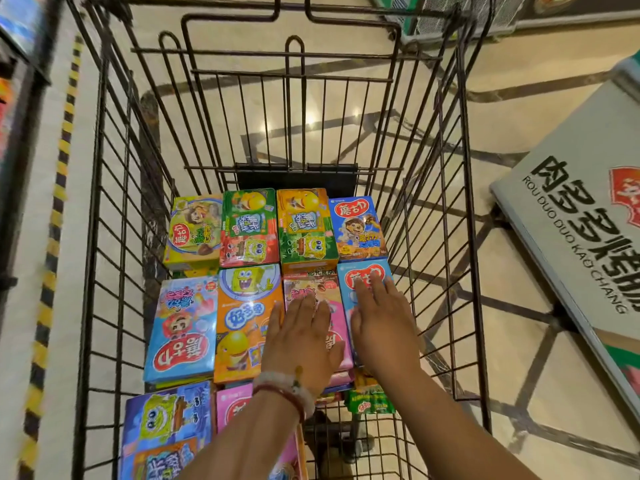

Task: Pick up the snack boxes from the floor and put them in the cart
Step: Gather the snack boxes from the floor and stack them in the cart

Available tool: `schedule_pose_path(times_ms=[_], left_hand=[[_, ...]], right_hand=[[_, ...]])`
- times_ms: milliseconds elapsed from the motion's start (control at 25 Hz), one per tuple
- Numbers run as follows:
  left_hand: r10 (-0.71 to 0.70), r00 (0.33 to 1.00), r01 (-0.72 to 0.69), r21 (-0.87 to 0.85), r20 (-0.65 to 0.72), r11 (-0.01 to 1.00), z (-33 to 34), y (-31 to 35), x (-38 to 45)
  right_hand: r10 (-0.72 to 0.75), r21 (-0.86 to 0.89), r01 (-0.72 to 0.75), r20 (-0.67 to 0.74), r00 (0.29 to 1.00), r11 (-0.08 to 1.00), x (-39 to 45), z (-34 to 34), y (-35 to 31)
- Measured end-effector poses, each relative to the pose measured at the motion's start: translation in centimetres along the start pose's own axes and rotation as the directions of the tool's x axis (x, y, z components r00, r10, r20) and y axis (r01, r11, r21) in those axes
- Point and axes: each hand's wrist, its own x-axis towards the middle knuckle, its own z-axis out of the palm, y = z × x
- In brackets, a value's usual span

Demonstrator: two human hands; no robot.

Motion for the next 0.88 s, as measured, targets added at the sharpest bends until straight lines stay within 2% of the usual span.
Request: schedule_pose_path(times_ms=[80, 200, 360, 440, 520, 600, 640, 720, 800, 880], left_hand=[[0.008, 1.000, -0.008, 0.037, -0.012, 0.999, -0.3, -0.2, 0.5], [0.011, 1.000, -0.013, 0.103, 0.012, 0.995, -0.9, 0.0, 0.7], [0.066, 0.998, -0.066, 0.033, 0.013, 0.997, -3.0, -1.2, 1.1], [0.060, 0.998, -0.060, -0.003, -0.007, 0.998, -5.4, -2.7, 0.4], [0.070, 0.995, -0.069, 0.023, -0.064, 0.997, -8.8, -4.2, -1.0], [0.102, 0.986, -0.093, 0.078, -0.131, 0.993, -13.1, -5.9, -3.2], [0.130, 0.976, -0.112, 0.108, -0.177, 0.988, -15.5, -6.6, -4.5], [0.178, 0.941, -0.144, 0.136, -0.287, 0.980, -21.1, -7.4, -7.6], [0.175, 0.900, -0.106, 0.190, -0.398, 0.976, -26.0, -8.1, -11.4], [0.147, 0.869, -0.028, 0.251, -0.472, 0.968, -29.5, -8.4, -16.0]], right_hand=[[-0.017, -0.022, 0.017, 0.007, 1.000, 1.000, 0.1, 0.0, 0.0], [-0.031, -0.058, 0.036, 0.097, 0.995, 0.998, -0.1, -0.4, 0.1], [-0.057, -0.158, 0.097, 0.238, 0.970, 0.983, 1.7, -3.3, -0.5], [-0.111, -0.249, 0.190, 0.301, 0.947, 0.950, 2.6, -5.7, -0.8], [-0.201, -0.187, 0.280, 0.353, 0.914, 0.942, 2.6, -9.1, -2.1], [-0.313, -0.023, 0.348, 0.385, 0.868, 0.937, 1.9, -13.9, -4.1], [-0.371, 0.028, 0.391, 0.385, 0.845, 0.920, 1.3, -16.7, -5.2], [-0.483, -0.007, 0.506, 0.290, 0.826, 0.862, 0.2, -22.7, -7.3], [-0.577, -0.072, 0.590, 0.144, 0.804, 0.804, -1.3, -29.2, -9.2], [-0.634, -0.110, 0.640, 0.089, 0.768, 0.761, -3.4, -35.0, -10.6]])
